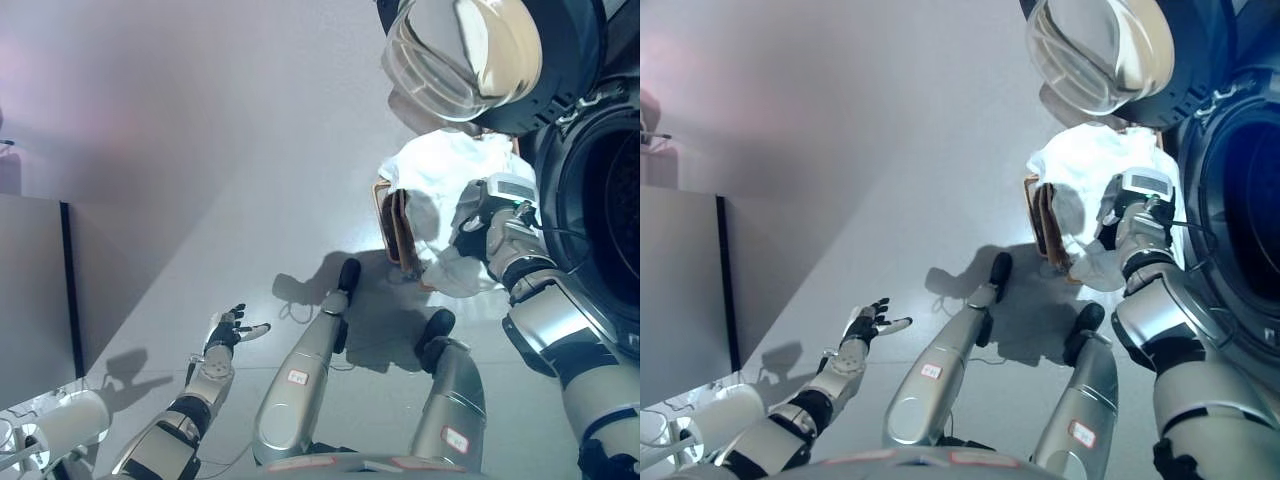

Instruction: Put the clothes in the basket into the washing machine.

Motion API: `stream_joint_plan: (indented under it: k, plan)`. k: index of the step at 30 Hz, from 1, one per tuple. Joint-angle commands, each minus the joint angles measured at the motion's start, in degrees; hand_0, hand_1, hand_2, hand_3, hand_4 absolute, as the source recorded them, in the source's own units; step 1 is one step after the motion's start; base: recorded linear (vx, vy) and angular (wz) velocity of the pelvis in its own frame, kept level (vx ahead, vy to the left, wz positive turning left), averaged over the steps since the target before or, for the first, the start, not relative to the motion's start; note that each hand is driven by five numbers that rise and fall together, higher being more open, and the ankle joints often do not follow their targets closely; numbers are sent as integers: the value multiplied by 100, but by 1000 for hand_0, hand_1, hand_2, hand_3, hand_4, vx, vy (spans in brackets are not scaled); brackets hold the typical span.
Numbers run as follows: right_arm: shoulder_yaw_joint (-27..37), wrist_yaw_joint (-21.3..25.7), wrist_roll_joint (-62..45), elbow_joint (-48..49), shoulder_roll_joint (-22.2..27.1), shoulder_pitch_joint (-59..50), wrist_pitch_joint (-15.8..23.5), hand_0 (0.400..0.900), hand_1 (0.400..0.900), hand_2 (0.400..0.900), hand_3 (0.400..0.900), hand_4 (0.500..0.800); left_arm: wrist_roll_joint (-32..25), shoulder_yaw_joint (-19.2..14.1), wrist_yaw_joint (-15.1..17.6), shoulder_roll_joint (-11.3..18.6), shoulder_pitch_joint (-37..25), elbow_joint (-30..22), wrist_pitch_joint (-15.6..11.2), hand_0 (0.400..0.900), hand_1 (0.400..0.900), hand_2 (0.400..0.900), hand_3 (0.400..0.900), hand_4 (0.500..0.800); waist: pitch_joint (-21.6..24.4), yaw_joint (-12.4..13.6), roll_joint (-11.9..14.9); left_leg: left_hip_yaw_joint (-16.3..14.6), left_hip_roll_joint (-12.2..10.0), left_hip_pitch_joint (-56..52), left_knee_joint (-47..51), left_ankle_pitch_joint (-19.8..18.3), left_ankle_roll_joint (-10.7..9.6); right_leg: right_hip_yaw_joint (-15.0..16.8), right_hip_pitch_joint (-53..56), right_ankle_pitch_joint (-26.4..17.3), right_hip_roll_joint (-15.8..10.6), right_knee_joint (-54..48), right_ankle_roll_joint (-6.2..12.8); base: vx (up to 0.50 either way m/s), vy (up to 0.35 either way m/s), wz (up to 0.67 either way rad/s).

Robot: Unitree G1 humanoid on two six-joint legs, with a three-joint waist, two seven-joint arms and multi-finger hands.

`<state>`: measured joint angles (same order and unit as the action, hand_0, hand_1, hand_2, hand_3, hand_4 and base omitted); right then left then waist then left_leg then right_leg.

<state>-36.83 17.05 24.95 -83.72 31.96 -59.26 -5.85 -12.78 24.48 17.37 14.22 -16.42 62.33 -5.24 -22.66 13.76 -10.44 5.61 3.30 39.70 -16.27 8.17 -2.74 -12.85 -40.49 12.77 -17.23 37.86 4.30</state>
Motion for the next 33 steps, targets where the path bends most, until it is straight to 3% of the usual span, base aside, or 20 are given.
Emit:
stream_joint_plan:
  k: [1,8,15,24,26,27,28,33]
  plan:
    - [-284,121,180,-130,659,-475,-88,900,900,900,900,800,-251,-32,256,36,169,97,-61,900,900,900,900,800,-11,-97,-307,-52,52,437,-513,-332,-402,164,54,-134,-41,327,242,1,27,5]
    - [-348,15,281,-316,1073,-506,-107,900,900,900,900,800,-322,4,273,-174,329,23,-99,900,900,900,900,800,11,-95,-528,-256,91,992,-956,-480,-343,612,-805,37,-152,918,149,2,39,-9]
    - [-261,-20,211,-369,1055,-349,-117,900,900,900,900,800,-363,4,329,-207,340,-179,-124,900,900,900,900,800,-11,-79,-610,-314,150,1290,-1226,-568,-276,739,-1156,58,-197,1119,128,7,-3,0]
    - [-169,-97,-6,-439,1095,-198,-89,900,900,900,900,800,-383,36,303,7,505,-501,-213,900,900,900,900,800,-40,47,-516,-268,228,1491,-1389,-621,-205,719,-1265,142,-202,1219,84,-3,-25,7]
    - [-242,-113,-45,-440,1185,-287,-117,612,612,612,612,627,-458,1,330,66,537,-554,-234,900,900,900,900,800,-45,51,-469,-273,235,1592,-1453,-637,-190,756,-1383,156,-183,1279,50,-35,8,3]
    - [-273,-82,-89,-393,1159,-344,-100,539,539,539,539,584,-480,-13,353,78,521,-599,-246,900,900,900,900,800,-51,22,-450,-294,232,1635,-1477,-643,-188,787,-1452,153,-172,1320,39,-26,30,-3]
    - [-274,-82,-90,-394,1158,-345,-100,400,400,400,400,500,-480,-14,353,78,521,-599,-245,900,900,900,900,800,-50,21,-447,-296,233,1639,-1478,-643,-187,790,-1459,154,-173,1324,39,-33,47,-9]
    - [-329,16,-175,-382,1111,-418,-121,400,400,400,400,500,-561,-82,441,75,585,-700,-257,900,900,900,900,800,-57,-23,-378,-325,223,1719,-1520,-643,-180,842,-1553,107,-143,1308,3,-15,26,-7]
